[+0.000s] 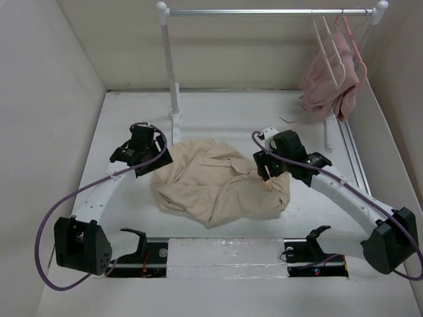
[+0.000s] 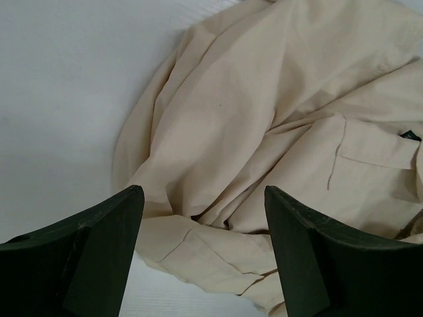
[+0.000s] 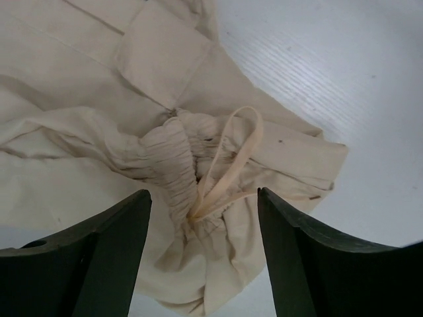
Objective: Place the trousers on the hanger
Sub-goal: Flatten out the trousers at the center of the board.
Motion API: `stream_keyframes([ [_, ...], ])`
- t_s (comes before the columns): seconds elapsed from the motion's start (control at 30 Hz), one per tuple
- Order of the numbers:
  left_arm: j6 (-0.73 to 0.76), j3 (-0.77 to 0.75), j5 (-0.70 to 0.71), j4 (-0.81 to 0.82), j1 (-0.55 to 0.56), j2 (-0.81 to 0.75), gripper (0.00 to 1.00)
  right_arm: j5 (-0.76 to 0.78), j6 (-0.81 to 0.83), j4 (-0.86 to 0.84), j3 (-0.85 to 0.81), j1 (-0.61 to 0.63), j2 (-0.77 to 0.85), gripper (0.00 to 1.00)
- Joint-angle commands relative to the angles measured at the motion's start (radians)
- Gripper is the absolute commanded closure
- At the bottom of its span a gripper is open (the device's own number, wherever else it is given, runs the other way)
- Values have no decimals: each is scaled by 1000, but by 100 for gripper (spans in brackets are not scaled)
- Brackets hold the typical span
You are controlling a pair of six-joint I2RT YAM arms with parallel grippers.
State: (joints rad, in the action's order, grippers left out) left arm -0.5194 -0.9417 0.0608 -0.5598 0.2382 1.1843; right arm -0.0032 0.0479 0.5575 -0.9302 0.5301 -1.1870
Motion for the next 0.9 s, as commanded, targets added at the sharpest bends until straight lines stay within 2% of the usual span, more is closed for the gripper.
stream_keyframes([
  [0.0, -57, 46, -21, 44, -29, -3, 31, -127, -28, -97, 48, 31, 23, 29],
  [0.07, -82, 101, -39, 73, -30, -5, 32, -219, -46, -155, 132, 74, 65, 27],
  [0.17, -125, 168, -99, 107, -30, 20, 32, -277, -92, -195, 227, 113, 104, 24],
  [0.23, -142, 204, -127, 152, -30, 51, 35, -259, -103, -202, 269, 123, 121, 24],
  [0.27, -143, 213, -130, 162, -30, 70, 39, -248, -102, -205, 277, 123, 122, 25],
  [0.3, -145, 221, -124, 173, -30, 81, 44, -232, -91, -206, 280, 123, 125, 32],
  [0.33, -145, 221, -121, 188, -30, 93, 51, -218, -89, -223, 280, 123, 127, 44],
  [0.37, -143, 215, -113, 192, -30, 118, 72, -215, -89, -228, 263, 123, 121, 58],
  [0.4, -137, 192, -98, 193, -30, 129, 84, -215, -88, -214, 243, 123, 116, 85],
  [0.43, -136, 173, -86, 175, -30, 139, 97, -196, -79, -196, 217, 123, 112, 93],
  [0.47, -134, 147, -76, 161, -30, 149, 100, -190, -68, -191, 158, 123, 110, 100],
  [0.57, -116, 26, -27, 117, -30, 117, 100, -147, -17, -151, 44, 123, 124, 100],
  [0.67, -100, -164, 31, 40, -30, 97, 100, -116, 20, -76, -175, 114, 135, 100],
  [0.7, -96, -287, 63, 15, -30, 97, 100, -116, 39, -50, -303, 104, 127, 100],
  [0.73, -93, -352, 86, -36, -30, 97, 100, -119, 52, 6, -370, 103, 125, 100],
  [0.77, -90, -491, 106, -60, -30, 94, 100, -124, 62, 28, -431, 103, 124, 100],
  [0.87, -74, -688, 129, -103, -56, 97, 100, -132, 86, 96, -613, 103, 151, 100],
])
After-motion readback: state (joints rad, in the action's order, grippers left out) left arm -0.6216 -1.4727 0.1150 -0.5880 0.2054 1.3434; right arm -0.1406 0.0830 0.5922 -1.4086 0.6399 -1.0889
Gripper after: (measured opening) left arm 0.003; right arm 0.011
